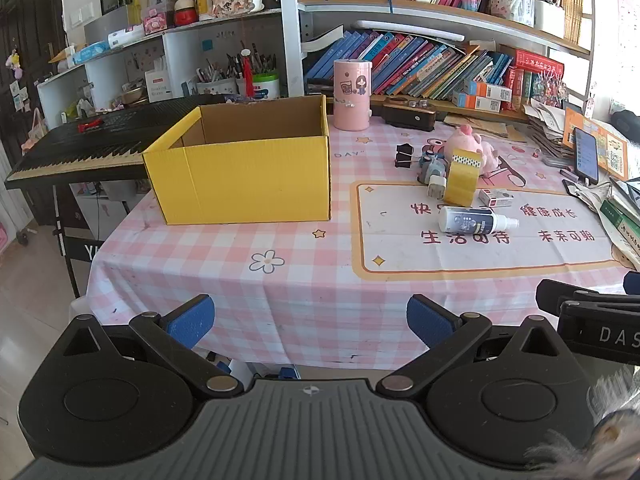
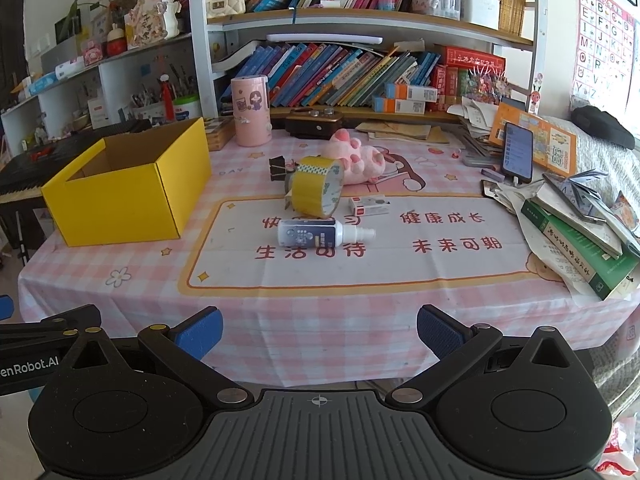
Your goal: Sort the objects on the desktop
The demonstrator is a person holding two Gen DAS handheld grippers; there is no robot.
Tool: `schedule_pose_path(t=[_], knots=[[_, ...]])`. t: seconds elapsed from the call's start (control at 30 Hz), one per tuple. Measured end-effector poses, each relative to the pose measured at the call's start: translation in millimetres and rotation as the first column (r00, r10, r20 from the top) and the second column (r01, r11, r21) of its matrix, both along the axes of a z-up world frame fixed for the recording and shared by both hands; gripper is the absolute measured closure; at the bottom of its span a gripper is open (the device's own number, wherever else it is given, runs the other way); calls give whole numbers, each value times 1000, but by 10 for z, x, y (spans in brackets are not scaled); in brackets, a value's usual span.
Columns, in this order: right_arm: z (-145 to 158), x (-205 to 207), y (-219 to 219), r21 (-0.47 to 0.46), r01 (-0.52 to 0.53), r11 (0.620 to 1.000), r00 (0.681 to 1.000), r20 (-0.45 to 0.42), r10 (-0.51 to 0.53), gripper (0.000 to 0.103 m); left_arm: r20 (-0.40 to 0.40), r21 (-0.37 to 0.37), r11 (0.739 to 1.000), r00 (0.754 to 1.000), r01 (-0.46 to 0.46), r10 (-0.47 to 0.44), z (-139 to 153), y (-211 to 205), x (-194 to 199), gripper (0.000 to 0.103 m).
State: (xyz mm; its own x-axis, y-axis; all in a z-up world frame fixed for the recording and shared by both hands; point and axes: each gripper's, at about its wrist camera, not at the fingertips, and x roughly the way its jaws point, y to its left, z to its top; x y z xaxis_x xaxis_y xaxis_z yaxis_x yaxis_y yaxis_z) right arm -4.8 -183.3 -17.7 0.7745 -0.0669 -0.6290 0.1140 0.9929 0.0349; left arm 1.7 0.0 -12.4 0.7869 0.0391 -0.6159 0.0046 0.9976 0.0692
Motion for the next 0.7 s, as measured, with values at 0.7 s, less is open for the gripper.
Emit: schedule_pose_path(t=[0.7], knots=[[1, 33, 73, -10, -7, 1000, 1000, -1, 7, 0, -4, -2, 1000, 1000, 1, -1, -8, 13, 33, 0]])
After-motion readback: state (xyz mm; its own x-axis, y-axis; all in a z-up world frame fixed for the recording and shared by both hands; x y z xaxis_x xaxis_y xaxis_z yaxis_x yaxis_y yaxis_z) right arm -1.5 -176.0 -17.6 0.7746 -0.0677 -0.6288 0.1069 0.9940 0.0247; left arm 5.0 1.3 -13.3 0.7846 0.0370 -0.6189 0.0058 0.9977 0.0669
